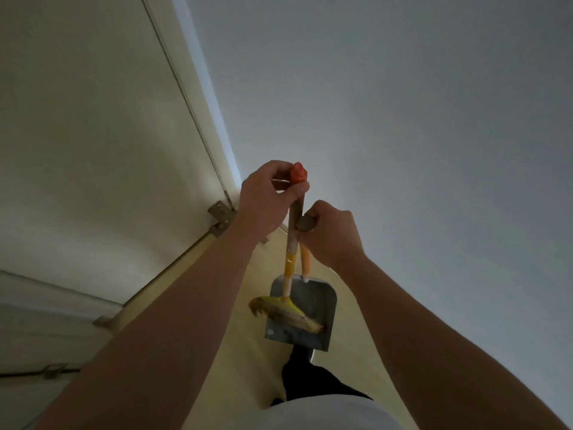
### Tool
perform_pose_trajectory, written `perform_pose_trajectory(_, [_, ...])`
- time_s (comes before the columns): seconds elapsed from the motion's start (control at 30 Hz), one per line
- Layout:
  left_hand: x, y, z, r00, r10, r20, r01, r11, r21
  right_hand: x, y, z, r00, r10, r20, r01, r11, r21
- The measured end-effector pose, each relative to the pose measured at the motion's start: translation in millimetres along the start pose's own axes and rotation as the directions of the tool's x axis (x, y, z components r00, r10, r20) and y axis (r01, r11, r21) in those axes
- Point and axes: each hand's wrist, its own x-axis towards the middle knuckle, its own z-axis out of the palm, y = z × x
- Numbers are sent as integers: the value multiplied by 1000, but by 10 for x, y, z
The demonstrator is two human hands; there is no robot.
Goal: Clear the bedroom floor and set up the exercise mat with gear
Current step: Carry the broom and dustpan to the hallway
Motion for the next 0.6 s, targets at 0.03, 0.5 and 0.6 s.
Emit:
perform_pose_trajectory(0.03, [153, -62, 18, 1000, 7, 25, -7, 1000, 8, 134, 24, 57, 1000, 16, -16, -16, 1000, -4])
perform_pose_trajectory(0.5, [1945, -799, 152, 907, 80, 414, -131, 987, 97, 1601, 81, 706, 953, 299, -39, -300, 954, -2])
perform_pose_trajectory(0.6, [2340, -1063, 167, 873, 114, 474, -178, 980, 92, 1918, 49, 905, 929, 370, -23, -369, 929, 13])
